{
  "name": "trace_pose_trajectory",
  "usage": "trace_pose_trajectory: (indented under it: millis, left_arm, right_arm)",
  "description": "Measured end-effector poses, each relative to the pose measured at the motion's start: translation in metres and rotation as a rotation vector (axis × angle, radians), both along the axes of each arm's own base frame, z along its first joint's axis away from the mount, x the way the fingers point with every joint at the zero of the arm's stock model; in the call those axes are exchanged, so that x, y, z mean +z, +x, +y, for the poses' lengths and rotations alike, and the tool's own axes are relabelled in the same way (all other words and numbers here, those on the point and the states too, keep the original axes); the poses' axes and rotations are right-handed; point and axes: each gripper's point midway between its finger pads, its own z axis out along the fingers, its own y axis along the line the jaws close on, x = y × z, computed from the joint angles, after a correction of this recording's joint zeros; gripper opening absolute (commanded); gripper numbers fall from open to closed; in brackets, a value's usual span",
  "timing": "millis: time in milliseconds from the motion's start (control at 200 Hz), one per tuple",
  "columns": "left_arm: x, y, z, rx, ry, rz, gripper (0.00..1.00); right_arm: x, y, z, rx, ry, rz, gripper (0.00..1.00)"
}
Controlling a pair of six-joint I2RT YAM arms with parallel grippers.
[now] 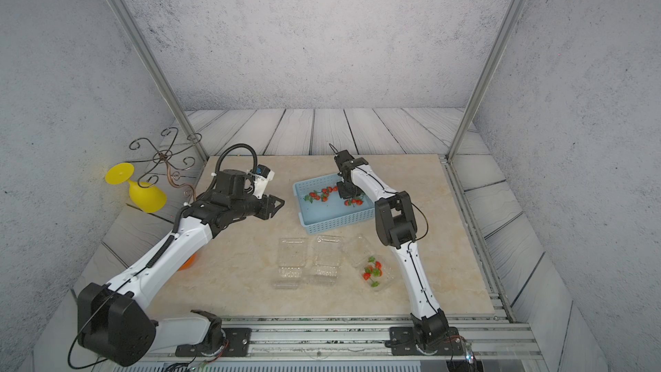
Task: Pack strawberries into containers
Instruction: Pick up the strawberry from the basket.
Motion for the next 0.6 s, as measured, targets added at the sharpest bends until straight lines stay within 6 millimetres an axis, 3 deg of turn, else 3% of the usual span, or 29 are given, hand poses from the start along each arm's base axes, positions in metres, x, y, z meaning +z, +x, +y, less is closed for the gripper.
trace_pose_trajectory:
  millis: [165, 405, 510, 601]
  left_arm:
    - [0.000, 0.000, 0.000, 0.000, 0.000, 0.000, 0.45]
    - [0.000, 0.000, 0.000, 0.000, 0.000, 0.000, 0.45]
    - [0.000, 0.000, 0.000, 0.000, 0.000, 0.000, 0.45]
    - [0.000, 0.000, 0.000, 0.000, 0.000, 0.000, 0.45]
  right_arm:
    - [0.001, 0.000, 0.000, 0.003, 0.000, -0.001, 0.01]
    - [0.006, -0.004, -0.002, 0.004, 0.000, -0.002, 0.00]
    - [0.025, -0.018, -0.006, 0.006, 0.012, -0.005, 0.00]
    - [0.058, -0.029, -0.010, 0.007, 0.038, -0.041, 0.00]
